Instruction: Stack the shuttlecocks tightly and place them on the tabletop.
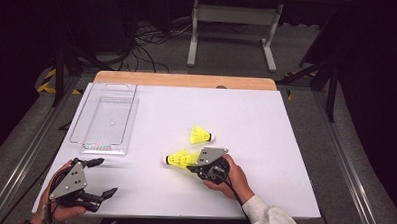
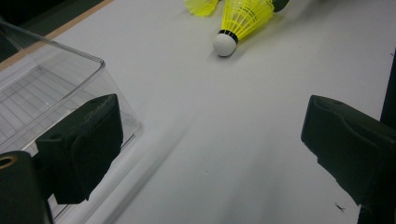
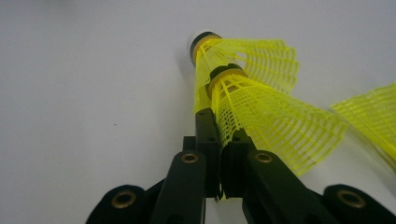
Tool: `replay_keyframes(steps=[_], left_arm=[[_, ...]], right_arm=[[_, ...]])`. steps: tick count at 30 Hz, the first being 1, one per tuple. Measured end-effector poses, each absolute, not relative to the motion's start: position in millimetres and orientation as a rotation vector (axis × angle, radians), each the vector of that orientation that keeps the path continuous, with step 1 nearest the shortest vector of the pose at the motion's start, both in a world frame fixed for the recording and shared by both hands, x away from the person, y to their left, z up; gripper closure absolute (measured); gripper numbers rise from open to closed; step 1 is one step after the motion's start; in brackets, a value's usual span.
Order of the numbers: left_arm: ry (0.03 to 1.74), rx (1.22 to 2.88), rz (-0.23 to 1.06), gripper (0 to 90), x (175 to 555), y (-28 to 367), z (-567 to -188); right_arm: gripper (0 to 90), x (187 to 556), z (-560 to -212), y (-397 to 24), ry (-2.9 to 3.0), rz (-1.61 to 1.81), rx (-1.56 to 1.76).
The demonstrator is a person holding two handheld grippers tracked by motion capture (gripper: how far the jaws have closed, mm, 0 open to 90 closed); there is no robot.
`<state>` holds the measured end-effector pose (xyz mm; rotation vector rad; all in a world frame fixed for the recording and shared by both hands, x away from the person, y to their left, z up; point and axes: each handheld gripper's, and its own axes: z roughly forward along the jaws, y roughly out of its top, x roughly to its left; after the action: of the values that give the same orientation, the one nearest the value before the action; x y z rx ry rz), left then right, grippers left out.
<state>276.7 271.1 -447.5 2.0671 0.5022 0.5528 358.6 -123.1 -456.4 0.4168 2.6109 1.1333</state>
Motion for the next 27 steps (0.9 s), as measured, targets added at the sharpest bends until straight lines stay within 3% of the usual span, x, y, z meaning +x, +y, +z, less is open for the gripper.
replay_keyframes(steps=[12, 18, 21, 25, 27], left_arm=[[0.5, 2.068, 0.549, 6.8, 276, 270, -447], [0.5, 2.067, 0.554, 6.9, 276, 271, -447], [0.502, 2.067, 0.555, 7.0, 276, 271, -447], [0.503, 2.066, 0.558, 7.0, 276, 270, -446], [0.502, 2.068, 0.562, 7.1, 275, 269, -446]], right_arm=[[76.5, 361, -459, -120, 2.629, 1.147, 0.421], [59.5, 358, -457, -125, 2.631, 1.164, 0.463], [55.4, 353, -454, -129, 2.634, 1.171, 0.469], [58.0, 346, -452, -134, 2.641, 1.158, 0.46], [68.0, 344, -451, -136, 2.637, 1.166, 0.449]])
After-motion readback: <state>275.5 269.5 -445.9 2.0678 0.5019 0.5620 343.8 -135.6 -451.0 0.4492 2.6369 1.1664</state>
